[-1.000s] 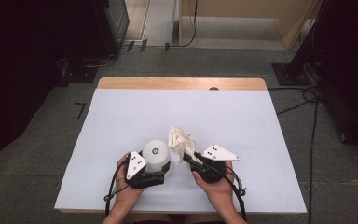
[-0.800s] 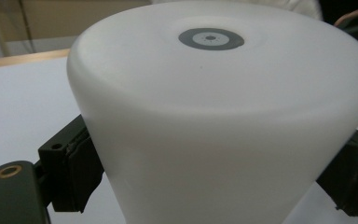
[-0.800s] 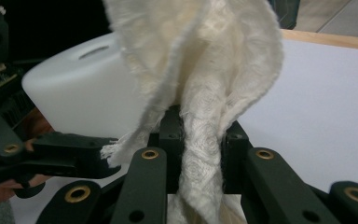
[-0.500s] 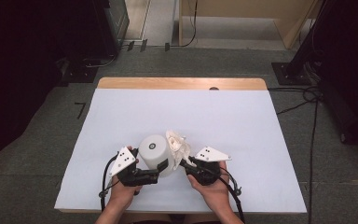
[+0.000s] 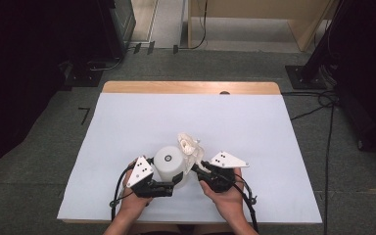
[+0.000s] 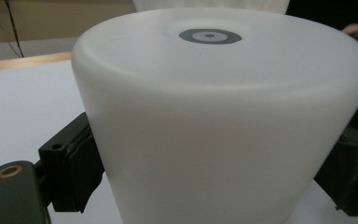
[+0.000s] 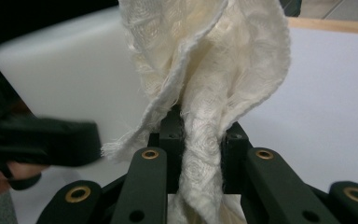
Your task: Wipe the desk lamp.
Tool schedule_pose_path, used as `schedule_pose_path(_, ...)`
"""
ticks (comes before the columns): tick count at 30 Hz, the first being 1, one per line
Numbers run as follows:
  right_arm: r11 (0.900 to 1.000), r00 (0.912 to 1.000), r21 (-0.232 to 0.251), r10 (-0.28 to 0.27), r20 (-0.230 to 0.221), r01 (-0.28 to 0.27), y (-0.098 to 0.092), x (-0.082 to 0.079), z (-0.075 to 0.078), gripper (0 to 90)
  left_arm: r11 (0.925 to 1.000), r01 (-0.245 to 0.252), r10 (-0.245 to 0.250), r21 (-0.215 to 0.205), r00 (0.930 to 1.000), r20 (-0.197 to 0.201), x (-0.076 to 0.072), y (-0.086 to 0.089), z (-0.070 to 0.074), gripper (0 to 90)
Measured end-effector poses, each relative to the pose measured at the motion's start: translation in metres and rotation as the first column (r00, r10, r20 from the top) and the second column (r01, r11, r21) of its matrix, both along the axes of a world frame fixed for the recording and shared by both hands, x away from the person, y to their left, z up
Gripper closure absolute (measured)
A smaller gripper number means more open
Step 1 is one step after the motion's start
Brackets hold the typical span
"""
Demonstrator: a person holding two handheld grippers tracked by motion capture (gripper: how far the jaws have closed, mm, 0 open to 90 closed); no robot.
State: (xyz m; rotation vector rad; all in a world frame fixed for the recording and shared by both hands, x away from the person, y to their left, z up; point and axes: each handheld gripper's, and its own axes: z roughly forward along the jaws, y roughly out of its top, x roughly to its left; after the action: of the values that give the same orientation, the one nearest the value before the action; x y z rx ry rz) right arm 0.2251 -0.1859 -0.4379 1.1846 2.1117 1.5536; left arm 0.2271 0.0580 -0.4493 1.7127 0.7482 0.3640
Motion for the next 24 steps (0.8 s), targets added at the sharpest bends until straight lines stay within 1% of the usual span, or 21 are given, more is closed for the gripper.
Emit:
schedule_pose_path(1,1.0,0.9998,-0.01,0.002,-0.02,-0.002,0.002,0.001,-0.007,76.4,0.9994,-0.002,0.002,-0.035,1.0,-0.001,0.001,0.005,0.003,8.6)
schedule_pose_path(2,1.0,0.9998,-0.01,0.002,-0.02,-0.002,0.002,0.001,-0.007,76.4,0.9994,-0.002,0.002,-0.035,1.0,-0.001,0.001,0.005,0.003,8.6)
schedule_pose_path(3,1.0,0.9993,-0.017,0.006,-0.036,-0.007,0.004,0.002,-0.011,76.3,0.9986,-0.02,0.021,-0.049,0.9998,0.008,0.003,0.009,0.006,8.6)
schedule_pose_path(4,1.0,0.9993,-0.017,0.006,-0.036,-0.007,0.004,0.002,-0.011,76.3,0.9986,-0.02,0.021,-0.049,0.9998,0.008,0.003,0.009,0.006,8.6)
schedule_pose_path(5,1.0,0.9989,-0.022,0.012,-0.044,-0.013,0.007,0.002,-0.014,76.2,0.9981,-0.033,0.034,-0.053,0.9994,0.006,0.004,0.013,0.006,8.6)
schedule_pose_path(7,1.0,0.9987,-0.022,0.015,-0.049,-0.016,0.009,0.003,-0.016,76.2,0.9981,-0.032,0.032,-0.053,0.9995,0.0,0.005,0.014,0.005,8.6)
schedule_pose_path(9,1.0,0.9985,-0.025,0.013,-0.052,-0.015,0.009,0.003,-0.017,76.2,0.9985,-0.032,0.032,-0.045,0.9995,0.0,0.005,0.014,0.004,8.6)
schedule_pose_path(10,1.0,0.9988,-0.022,0.013,-0.048,-0.014,0.008,0.003,-0.015,76.2,0.999,-0.031,0.031,-0.033,0.9995,-0.003,0.006,0.011,0.001,8.6)
schedule_pose_path(11,1.0,0.9988,-0.022,0.013,-0.048,-0.014,0.008,0.003,-0.015,76.2,0.999,-0.031,0.031,-0.033,0.9995,-0.003,0.006,0.011,0.001,8.6)
schedule_pose_path(12,1.0,0.9991,-0.018,0.01,-0.042,-0.011,0.007,0.002,-0.014,76.3,0.9996,-0.026,0.026,-0.01,0.9996,0.006,0.005,0.008,-0.001,8.6)
schedule_pose_path(13,1.0,0.9997,-0.004,0.005,-0.024,-0.005,0.005,0.001,-0.008,76.3,0.9989,-0.033,0.032,0.032,0.9987,0.039,0.003,0.003,-0.005,8.6)
schedule_pose_path(14,1.0,0.9997,-0.004,0.005,-0.024,-0.005,0.005,0.001,-0.008,76.3,0.9989,-0.033,0.032,0.032,0.9987,0.039,0.003,0.003,-0.005,8.5)
schedule_pose_path(15,1.0,0.9998,-0.003,0.002,-0.018,-0.002,0.004,0.0,-0.006,76.3,0.9967,-0.049,0.044,0.065,0.9968,0.066,0.003,0.001,-0.008,8.5)
schedule_pose_path(17,1.0,1.0,-0.001,-0.004,0.002,0.004,0.002,-0.001,-0.001,76.2,0.9932,-0.063,0.056,0.098,0.9959,0.071,0.006,0.0,-0.013,8.5)
schedule_pose_path(19,1.0,0.9999,-0.003,-0.013,0.006,0.013,-0.003,0.0,-0.001,76.2,0.9901,-0.076,0.068,0.118,0.995,0.074,0.01,0.002,-0.02,8.5)
schedule_pose_path(20,1.0,0.9999,-0.003,-0.013,0.006,0.013,-0.003,0.0,-0.001,76.2,0.9901,-0.076,0.068,0.118,0.995,0.074,0.01,0.002,-0.02,8.5)
schedule_pose_path(21,1.0,0.9996,-0.001,-0.027,-0.003,0.027,-0.006,0.001,-0.003,76.2,0.9874,-0.089,0.079,0.131,0.9938,0.078,0.012,0.003,-0.024,8.5)
schedule_pose_path(23,0.999,0.9994,-0.003,-0.035,-0.007,0.035,-0.008,0.003,-0.005,76.2,0.984,-0.102,0.092,0.146,0.9929,0.076,0.015,0.005,-0.028,8.5)
schedule_pose_path(24,0.999,0.9994,-0.003,-0.035,-0.007,0.035,-0.008,0.003,-0.005,76.2,0.984,-0.102,0.092,0.146,0.9929,0.076,0.015,0.005,-0.028,8.5)
